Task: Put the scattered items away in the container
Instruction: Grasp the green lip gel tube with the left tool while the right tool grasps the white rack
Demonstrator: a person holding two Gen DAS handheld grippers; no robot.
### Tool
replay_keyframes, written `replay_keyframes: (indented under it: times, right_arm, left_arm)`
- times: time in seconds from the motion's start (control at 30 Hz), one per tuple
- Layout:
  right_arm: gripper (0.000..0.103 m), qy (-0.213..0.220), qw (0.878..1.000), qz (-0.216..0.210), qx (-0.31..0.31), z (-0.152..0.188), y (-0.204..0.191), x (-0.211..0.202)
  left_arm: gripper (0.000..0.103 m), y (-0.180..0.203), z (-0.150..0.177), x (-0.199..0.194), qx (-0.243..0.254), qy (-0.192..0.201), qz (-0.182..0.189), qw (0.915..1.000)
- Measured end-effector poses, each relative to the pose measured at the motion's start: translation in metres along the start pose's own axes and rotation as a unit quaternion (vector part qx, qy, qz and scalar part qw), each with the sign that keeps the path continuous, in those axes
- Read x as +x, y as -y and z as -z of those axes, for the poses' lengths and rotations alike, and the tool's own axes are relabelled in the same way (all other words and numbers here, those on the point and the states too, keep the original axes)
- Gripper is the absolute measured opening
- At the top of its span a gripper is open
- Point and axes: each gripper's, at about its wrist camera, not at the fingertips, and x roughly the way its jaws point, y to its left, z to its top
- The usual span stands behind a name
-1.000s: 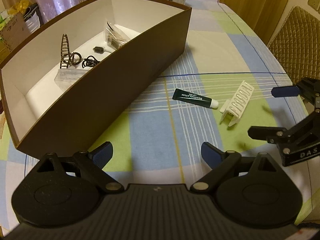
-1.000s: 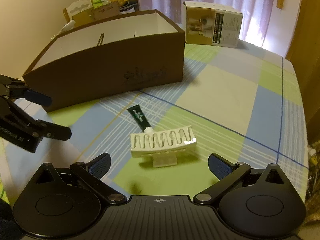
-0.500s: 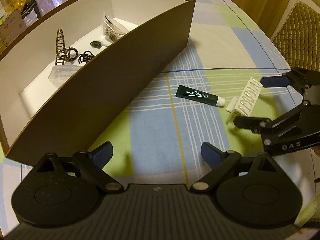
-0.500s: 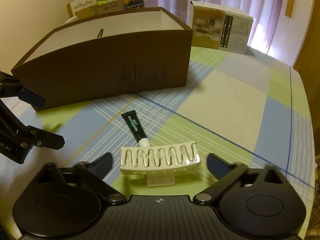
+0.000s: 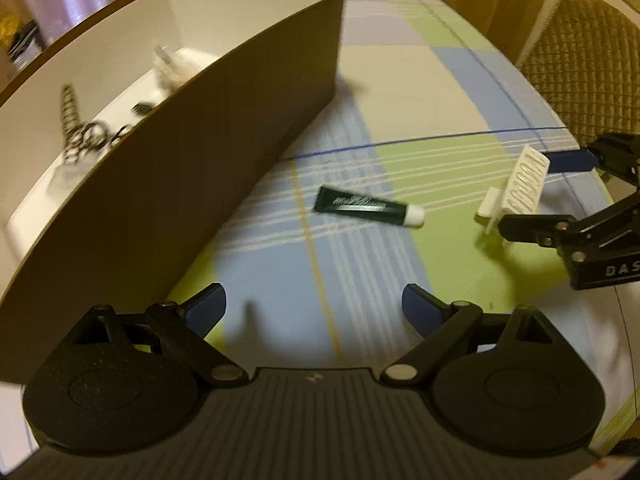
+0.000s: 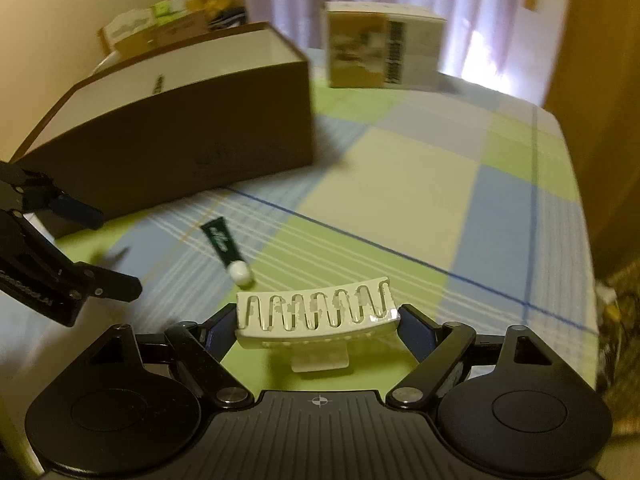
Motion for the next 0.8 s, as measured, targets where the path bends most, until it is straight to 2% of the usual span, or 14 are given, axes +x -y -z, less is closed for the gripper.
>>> replay_keyframes:
  times: [0.2, 0.33, 0.8]
  right_arm:
    - [0.082, -0.009, 0.999, 0.022, 0.037, 0.01, 0.018, -0.009]
    - [0.082, -0.008, 0.998, 0.028, 0.051, 0.015, 0.025, -0.014]
    - [0.082, -0.013, 0.997, 0.037, 0.07, 0.019, 0.034, -0.013]
  left_arm:
    - [0.093, 0.01, -0.02, 0.024, 0.039, 0.027, 0.031, 0.9984]
    - [0.093, 0.01, -0.032, 0.038, 0.043, 0.033, 0.052, 0.9972]
    - [0.091, 0.019, -0.047, 0.067, 0.083, 0.023, 0.06, 0.9945]
